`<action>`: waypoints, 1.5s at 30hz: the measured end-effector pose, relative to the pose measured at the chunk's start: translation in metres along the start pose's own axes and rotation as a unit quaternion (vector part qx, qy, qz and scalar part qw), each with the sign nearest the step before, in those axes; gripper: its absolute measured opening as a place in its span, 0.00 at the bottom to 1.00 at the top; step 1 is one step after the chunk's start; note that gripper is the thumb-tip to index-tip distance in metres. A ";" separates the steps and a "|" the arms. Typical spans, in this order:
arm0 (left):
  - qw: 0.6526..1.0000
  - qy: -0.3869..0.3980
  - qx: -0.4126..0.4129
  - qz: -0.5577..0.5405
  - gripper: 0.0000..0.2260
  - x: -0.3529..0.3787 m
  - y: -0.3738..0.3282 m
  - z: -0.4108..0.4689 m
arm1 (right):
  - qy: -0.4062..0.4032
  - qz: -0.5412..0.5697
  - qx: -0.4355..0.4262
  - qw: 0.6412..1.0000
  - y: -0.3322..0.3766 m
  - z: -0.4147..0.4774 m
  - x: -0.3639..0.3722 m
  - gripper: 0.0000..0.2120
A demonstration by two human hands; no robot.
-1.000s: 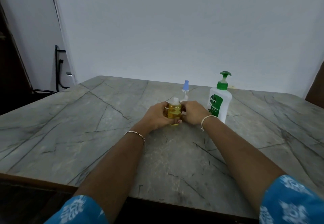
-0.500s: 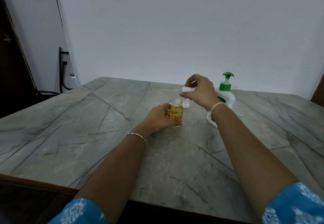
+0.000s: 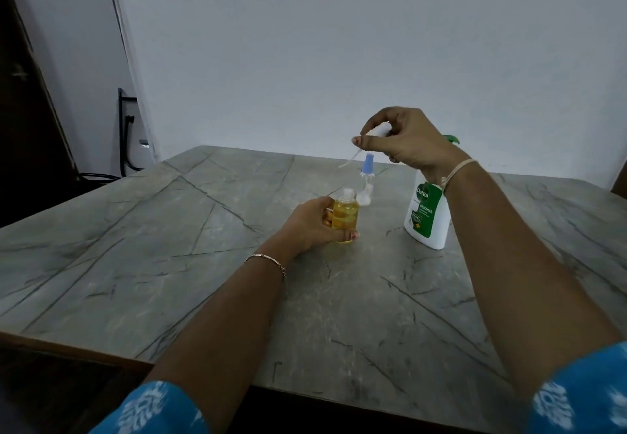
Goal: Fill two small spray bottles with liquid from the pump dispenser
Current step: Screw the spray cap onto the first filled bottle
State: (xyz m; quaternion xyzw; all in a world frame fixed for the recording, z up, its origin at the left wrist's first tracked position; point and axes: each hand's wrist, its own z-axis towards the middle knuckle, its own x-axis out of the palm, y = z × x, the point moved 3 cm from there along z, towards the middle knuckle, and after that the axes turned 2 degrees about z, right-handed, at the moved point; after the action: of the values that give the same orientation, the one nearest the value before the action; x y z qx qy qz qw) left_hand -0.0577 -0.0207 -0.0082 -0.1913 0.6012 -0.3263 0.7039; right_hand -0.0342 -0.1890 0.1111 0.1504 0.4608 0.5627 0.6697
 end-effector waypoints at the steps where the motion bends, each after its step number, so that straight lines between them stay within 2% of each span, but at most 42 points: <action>1: 1.000 -0.001 0.001 0.001 0.28 0.000 0.001 0.001 | -0.003 0.011 -0.006 1.000 0.000 0.000 0.000 0.10; 6: 1.000 -0.004 0.003 0.004 0.28 0.000 0.002 0.002 | -0.032 -0.011 0.013 0.999 -0.009 0.003 0.003 0.25; 8: 1.000 -0.003 0.003 0.004 0.27 0.000 0.002 0.002 | -0.035 -0.039 0.010 0.999 -0.011 0.004 0.007 0.26; 15: 1.000 -0.003 -0.002 -0.013 0.28 -0.001 0.003 0.002 | -0.055 -0.090 -0.020 0.994 -0.006 0.004 0.015 0.25; 18: 1.000 -0.005 -0.005 -0.012 0.29 -0.001 0.002 0.003 | -0.035 -0.109 -0.019 0.993 -0.004 0.002 0.019 0.20; 24: 1.000 -0.009 -0.001 -0.002 0.27 -0.001 0.003 0.002 | 0.037 -0.125 0.005 0.991 -0.013 -0.004 0.034 0.20; 28: 1.000 -0.009 -0.005 -0.001 0.32 0.000 0.004 0.002 | 0.095 -0.087 0.041 0.991 -0.028 -0.011 0.043 0.19; 33: 1.000 -0.013 -0.002 -0.008 0.22 0.000 0.002 0.001 | 0.111 -0.045 0.073 0.990 -0.041 -0.017 0.046 0.19; 38: 0.999 -0.022 0.001 -0.038 0.29 0.001 0.001 0.002 | 0.132 -0.004 0.067 0.989 -0.041 -0.020 0.042 0.12; 45: 0.996 -0.039 0.021 -0.073 0.24 0.000 -0.001 0.001 | 0.164 0.071 0.060 0.982 -0.044 -0.020 0.040 0.11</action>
State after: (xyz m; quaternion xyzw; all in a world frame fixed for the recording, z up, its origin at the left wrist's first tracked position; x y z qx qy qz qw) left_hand -0.0571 -0.0212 -0.0073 -0.2330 0.5505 -0.3816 0.7050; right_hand -0.0252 -0.1739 0.0503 0.1283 0.5855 0.5975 0.5327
